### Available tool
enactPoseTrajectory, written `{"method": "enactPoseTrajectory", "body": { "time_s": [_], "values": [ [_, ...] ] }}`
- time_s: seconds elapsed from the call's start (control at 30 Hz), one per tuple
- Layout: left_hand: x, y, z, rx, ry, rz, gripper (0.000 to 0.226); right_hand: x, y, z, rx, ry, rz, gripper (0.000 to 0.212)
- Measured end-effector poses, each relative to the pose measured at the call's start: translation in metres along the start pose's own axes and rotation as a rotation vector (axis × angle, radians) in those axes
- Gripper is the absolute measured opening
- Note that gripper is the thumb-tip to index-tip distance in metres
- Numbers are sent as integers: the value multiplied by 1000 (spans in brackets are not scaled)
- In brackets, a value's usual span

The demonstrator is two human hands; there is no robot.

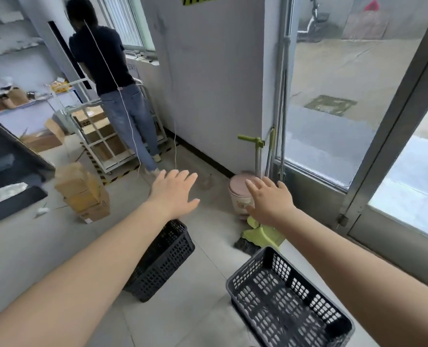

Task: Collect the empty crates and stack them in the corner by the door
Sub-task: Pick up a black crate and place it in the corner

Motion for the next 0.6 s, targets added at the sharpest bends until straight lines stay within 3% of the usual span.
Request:
{"method": "enactPoseTrajectory", "body": {
  "time_s": [0.27,0.5,0.6],
  "values": [
    [56,-106,43,-23,35,228,70,87,-22,42,-87,14,265,69],
    [143,-162,87,-68,123,485,68,154,31,83,-211,37,540,68],
    [181,-180,114,-121,278,503,66,171,68,110,-288,37,692,68]
  ]
}}
Point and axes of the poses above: each hand's wrist, its own y-axis away from the middle knuckle, its own z-axis out of the palm, x = y × z, the point moved 8 cm from there along -y, towards the middle knuckle, and after that the axes turned 15 degrees about x, right-handed, at the moved point
